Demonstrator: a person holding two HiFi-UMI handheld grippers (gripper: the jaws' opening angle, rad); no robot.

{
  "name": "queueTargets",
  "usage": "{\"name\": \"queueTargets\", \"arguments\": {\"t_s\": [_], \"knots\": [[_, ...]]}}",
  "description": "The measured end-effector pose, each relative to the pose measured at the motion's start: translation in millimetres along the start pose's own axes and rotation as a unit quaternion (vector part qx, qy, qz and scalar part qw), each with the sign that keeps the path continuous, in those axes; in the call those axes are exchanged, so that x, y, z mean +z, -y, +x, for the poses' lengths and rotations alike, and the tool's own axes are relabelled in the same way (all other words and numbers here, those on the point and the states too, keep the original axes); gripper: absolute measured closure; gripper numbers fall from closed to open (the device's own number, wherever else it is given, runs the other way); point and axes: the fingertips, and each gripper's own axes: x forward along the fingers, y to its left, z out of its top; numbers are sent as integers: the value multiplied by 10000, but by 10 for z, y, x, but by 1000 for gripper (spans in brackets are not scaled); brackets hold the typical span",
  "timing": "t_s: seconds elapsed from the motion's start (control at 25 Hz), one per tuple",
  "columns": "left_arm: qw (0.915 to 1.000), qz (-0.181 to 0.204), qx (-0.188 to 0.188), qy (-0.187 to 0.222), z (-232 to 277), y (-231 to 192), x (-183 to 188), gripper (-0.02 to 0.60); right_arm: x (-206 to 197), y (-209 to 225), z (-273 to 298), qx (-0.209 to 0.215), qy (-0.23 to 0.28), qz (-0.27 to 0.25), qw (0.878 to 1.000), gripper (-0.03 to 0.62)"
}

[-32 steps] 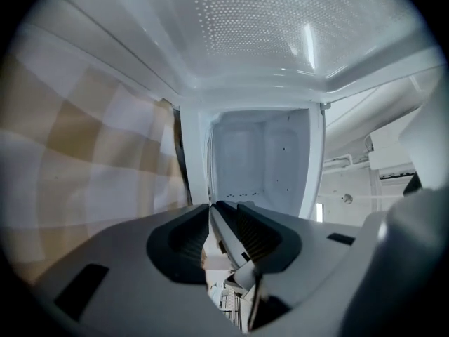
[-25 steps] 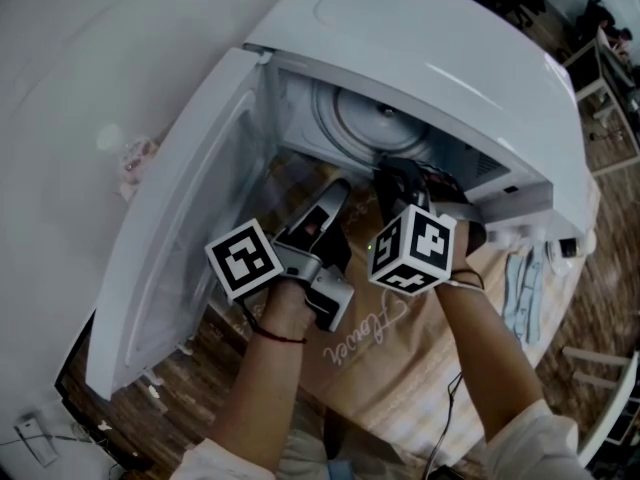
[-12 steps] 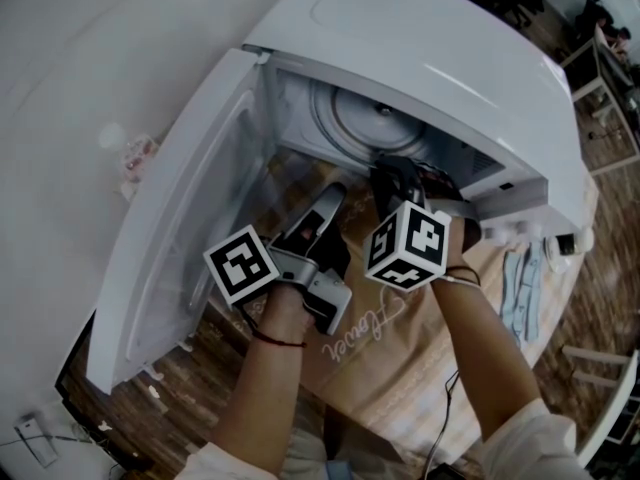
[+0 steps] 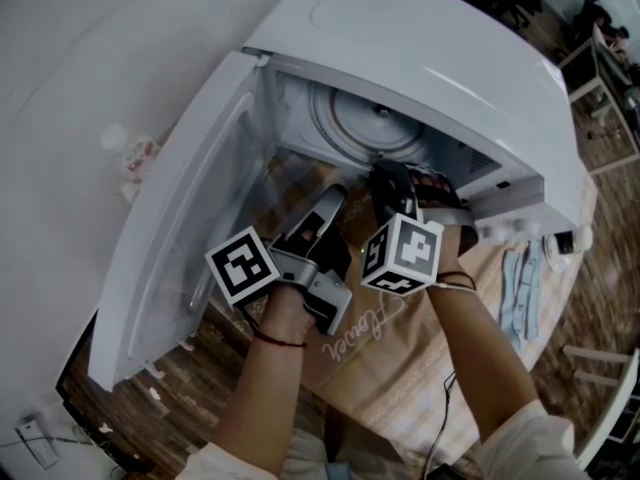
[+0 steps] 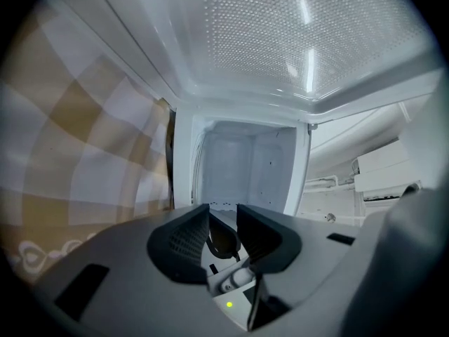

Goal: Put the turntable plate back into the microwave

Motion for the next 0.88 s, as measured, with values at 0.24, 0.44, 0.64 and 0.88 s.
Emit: {"name": "queueTargets", "arguments": {"t_s": [0.24, 0.44, 0.64, 0.88], "knots": [[9991, 345, 138, -196, -27, -27, -75, 468, 56, 60, -159, -137, 280, 391, 9988, 539], [9954, 796, 382, -362, -50, -98, -135, 489, 49, 103, -297, -203, 446, 825, 9954, 540], [9867, 1467, 466, -527, -28, -112, -210, 549, 28, 125, -417, -244, 552, 1215, 9908, 540], [9659, 2480, 295, -677, 4, 22, -350, 565, 36, 171, -633, -180, 995, 2285, 9683, 540]]}}
